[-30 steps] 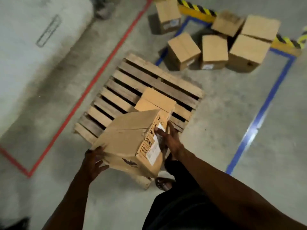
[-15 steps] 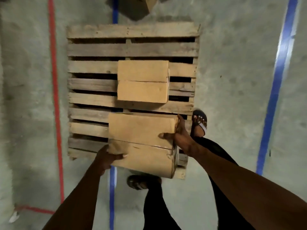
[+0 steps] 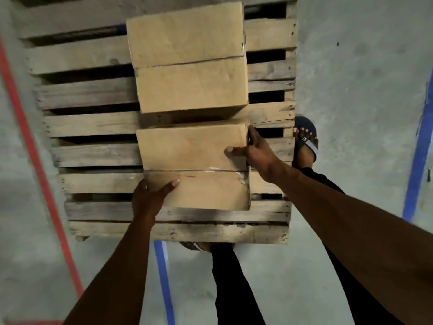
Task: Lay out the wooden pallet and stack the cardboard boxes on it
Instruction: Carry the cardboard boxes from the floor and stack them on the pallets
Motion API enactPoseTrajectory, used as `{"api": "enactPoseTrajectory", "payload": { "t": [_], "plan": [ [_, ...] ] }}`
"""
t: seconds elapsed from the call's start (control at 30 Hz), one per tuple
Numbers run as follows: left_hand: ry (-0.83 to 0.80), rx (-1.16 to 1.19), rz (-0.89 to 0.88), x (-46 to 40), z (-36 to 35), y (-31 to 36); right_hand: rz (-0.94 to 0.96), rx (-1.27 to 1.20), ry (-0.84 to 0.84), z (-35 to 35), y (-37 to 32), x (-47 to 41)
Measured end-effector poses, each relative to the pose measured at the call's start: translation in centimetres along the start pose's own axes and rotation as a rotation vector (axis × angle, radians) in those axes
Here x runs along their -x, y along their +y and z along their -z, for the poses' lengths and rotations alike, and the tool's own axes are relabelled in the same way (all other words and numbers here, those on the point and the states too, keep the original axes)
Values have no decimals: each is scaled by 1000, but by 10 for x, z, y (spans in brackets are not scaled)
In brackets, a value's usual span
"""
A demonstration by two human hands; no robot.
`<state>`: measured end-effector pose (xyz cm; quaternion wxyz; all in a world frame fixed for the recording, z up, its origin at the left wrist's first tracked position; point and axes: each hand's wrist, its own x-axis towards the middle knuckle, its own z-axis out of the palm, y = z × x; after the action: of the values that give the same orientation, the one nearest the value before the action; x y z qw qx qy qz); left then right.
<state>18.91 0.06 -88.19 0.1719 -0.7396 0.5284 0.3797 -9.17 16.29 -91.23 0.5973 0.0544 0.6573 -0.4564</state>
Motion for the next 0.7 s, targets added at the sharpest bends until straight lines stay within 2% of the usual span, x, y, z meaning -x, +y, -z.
{"api": "enactPoseTrajectory", "payload": {
  "t": [0.37,0.57,0.7],
  "plan": [
    [-23,-107,-67,-39,-5,33,-117,-26,70,-3,-34,-32],
    [-61,-158,-75,-36,-10,40,-122,-12,72,8,-20,-42],
    [-43,-90,-227,-39,-13,59,-53,43,105,14,-20,-47]
  ]
}}
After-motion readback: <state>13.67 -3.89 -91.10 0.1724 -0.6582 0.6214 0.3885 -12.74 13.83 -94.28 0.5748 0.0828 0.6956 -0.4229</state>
